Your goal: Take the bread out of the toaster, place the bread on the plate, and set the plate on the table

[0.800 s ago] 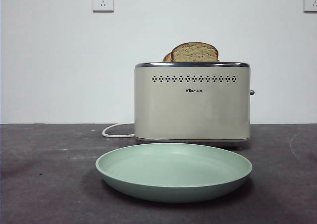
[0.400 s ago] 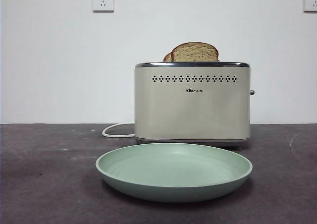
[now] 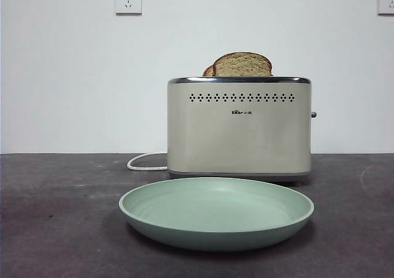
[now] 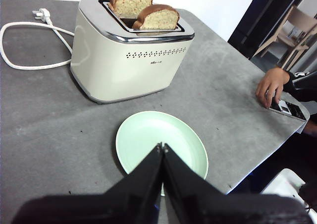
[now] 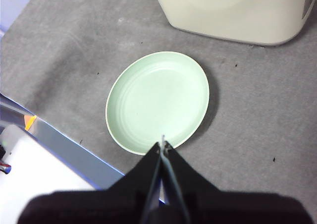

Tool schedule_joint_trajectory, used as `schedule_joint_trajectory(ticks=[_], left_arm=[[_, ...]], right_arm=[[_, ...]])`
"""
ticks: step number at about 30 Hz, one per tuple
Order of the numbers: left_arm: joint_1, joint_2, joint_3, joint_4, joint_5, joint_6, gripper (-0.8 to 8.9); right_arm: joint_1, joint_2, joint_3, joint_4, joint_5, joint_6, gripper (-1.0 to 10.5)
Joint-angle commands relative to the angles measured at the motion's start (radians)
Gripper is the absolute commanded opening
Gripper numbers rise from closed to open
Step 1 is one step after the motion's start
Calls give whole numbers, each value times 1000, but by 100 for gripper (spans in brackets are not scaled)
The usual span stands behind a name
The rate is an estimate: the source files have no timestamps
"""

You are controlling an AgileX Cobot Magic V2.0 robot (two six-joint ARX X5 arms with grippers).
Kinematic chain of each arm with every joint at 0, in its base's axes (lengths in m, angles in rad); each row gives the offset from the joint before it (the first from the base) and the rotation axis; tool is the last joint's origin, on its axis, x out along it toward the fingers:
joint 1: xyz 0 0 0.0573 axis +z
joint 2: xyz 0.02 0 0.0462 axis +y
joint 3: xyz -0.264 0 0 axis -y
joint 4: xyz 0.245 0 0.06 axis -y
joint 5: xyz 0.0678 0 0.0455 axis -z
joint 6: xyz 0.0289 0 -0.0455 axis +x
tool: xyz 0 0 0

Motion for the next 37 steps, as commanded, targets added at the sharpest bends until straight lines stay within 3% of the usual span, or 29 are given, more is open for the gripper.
schedule_joint_trajectory(ticks=[1, 4, 5, 6, 8, 10, 12, 24, 32, 37], left_arm=[[-1, -1, 3, 6, 3, 27, -8], [-1, 0, 3, 19, 3, 26, 8], [-1, 0, 4, 26, 3, 23, 55], [-1, 0, 4, 31, 3, 21, 147], [-1, 0, 6, 34, 2, 19, 448], [-1, 2, 10, 35, 3, 20, 593], [-1, 3, 12, 35, 3, 25, 593], [-60, 97, 15, 222, 5, 19, 593], [-214, 322, 122, 458, -36, 1, 593], [-344, 507, 265, 499, -129, 72, 593]], right_arm=[[2, -2, 0, 6, -2, -16, -9], [2, -2, 0, 10, -2, -15, 8], [2, -2, 0, 11, -2, -15, 30], [2, -2, 0, 14, -1, -14, 86], [2, -2, 0, 21, -1, -10, 294], [2, -2, 0, 27, -2, -2, 511], [2, -2, 0, 29, -1, 0, 606], [2, 2, 0, 41, -2, 4, 603], [2, 16, 0, 45, -2, 4, 603], [2, 20, 0, 48, -2, 4, 603]])
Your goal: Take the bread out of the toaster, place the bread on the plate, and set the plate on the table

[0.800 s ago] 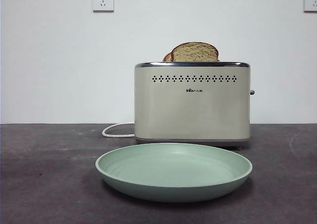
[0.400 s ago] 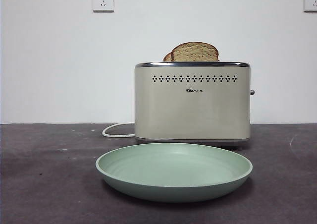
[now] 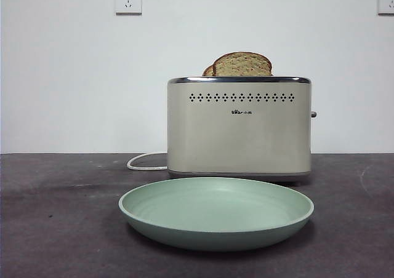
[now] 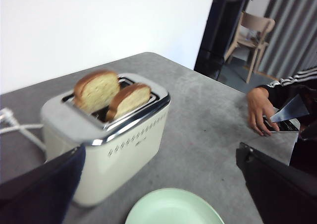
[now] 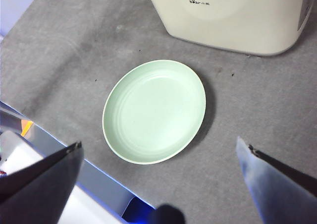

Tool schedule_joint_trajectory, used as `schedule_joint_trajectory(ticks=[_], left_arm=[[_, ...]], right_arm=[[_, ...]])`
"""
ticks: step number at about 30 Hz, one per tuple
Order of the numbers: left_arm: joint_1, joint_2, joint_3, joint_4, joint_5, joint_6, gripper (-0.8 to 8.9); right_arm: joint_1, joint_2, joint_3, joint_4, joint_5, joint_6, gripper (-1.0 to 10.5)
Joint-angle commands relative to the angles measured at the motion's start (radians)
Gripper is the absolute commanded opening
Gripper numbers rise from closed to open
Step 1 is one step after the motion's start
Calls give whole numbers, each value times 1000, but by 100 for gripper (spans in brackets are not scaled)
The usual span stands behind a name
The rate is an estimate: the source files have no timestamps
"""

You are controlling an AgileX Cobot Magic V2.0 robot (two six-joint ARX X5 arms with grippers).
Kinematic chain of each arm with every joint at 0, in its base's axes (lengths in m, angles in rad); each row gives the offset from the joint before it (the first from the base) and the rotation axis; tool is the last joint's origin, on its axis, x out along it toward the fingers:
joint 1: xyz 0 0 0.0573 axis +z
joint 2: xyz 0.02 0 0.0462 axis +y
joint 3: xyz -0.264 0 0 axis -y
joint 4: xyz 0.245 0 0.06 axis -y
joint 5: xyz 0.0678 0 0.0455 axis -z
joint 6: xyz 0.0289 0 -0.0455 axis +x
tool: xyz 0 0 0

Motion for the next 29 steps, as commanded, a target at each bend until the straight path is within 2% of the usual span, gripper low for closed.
schedule_joint_trajectory(ticks=[1, 7, 16, 21, 29], left_arm=[[-73, 104, 81, 14, -64, 70, 593], [-187, 346, 256, 66, -203, 182, 593], [-245, 643, 417, 217, -235, 202, 593], [-274, 757, 426, 294, -251, 250, 593], [-315, 878, 426, 359, -294, 268, 592]], right_arm=[[2, 3, 0, 6, -2, 3, 603], [2, 3, 0, 6, -1, 3, 603], [2, 3, 0, 6, -1, 3, 602], [2, 3, 0, 6, -1, 3, 599], [2, 3, -1, 6, 0, 3, 599]])
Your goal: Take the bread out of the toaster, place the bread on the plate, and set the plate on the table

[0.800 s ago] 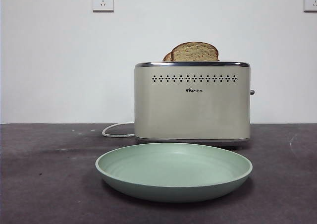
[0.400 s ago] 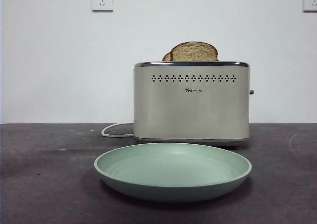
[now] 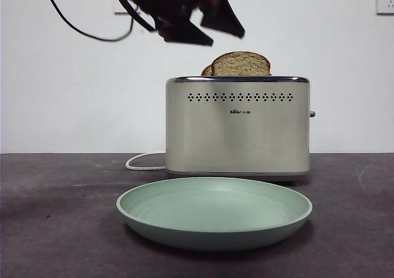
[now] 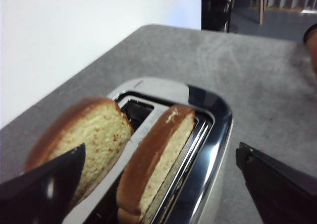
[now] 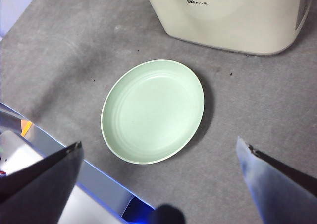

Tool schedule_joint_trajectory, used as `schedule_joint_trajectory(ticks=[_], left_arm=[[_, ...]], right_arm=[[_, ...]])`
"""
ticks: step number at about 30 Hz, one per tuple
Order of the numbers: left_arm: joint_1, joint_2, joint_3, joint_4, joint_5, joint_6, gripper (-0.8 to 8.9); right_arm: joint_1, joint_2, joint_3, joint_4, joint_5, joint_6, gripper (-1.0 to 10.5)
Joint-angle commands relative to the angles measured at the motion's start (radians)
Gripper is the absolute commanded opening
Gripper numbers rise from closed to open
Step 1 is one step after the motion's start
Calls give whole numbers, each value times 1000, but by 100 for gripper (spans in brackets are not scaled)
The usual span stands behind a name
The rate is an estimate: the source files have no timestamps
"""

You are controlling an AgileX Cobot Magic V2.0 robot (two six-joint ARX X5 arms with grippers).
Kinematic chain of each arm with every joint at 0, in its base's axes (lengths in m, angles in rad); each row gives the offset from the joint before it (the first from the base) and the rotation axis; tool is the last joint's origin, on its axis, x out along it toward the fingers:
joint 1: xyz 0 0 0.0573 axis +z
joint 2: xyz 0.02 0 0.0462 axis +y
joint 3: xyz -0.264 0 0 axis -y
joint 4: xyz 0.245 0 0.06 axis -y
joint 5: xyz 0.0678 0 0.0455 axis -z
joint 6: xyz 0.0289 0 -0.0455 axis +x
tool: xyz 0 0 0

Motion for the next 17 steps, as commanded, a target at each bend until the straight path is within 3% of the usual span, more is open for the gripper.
schedule_joint_trajectory(ticks=[1, 5, 16, 17], left_arm=[[-13, 33, -4, 27, -19, 16, 592], [-19, 70, -4, 29, -20, 16, 566], [-29, 84, -4, 30, -21, 12, -12], [-29, 84, -3, 29, -21, 12, -10]], right_arm=[[2, 0, 0, 6, -1, 3, 599], [2, 0, 0, 6, -1, 3, 599], [2, 0, 0, 6, 2, 3, 599], [2, 0, -1, 5, 2, 3, 599]])
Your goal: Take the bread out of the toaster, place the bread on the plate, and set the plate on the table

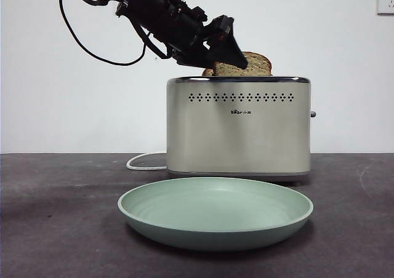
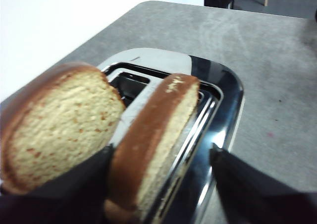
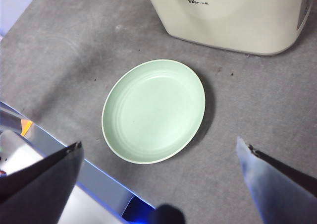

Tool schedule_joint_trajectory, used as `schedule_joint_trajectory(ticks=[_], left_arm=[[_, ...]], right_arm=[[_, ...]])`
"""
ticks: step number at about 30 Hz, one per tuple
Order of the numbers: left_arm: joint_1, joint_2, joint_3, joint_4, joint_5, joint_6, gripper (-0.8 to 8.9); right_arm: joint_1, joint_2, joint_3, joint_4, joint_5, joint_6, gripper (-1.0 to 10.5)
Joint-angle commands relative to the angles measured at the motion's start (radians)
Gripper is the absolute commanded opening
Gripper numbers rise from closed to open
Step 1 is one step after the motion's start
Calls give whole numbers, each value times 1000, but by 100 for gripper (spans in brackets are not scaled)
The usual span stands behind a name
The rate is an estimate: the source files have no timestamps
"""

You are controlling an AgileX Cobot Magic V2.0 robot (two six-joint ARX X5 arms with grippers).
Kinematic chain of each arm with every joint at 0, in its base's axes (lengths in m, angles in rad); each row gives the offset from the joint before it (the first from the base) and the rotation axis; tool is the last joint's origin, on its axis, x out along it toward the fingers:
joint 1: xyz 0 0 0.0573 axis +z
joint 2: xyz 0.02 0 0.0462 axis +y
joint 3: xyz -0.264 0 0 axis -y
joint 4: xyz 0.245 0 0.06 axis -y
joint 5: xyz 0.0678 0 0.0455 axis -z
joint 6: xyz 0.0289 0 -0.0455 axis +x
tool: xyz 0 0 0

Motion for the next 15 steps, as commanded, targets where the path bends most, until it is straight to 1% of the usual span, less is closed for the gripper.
schedule_joint_trajectory(ticks=[1, 10, 15], left_arm=[[-6, 7, -4, 2, 13, 4, -8], [-1, -5, -3, 1, 13, 3, -8], [4, -30, 25, -32, 10, 0, -8]], right_arm=[[2, -1, -1, 5, 1, 4, 599], [2, -1, -1, 5, 1, 4, 598], [2, -1, -1, 5, 1, 3, 598]])
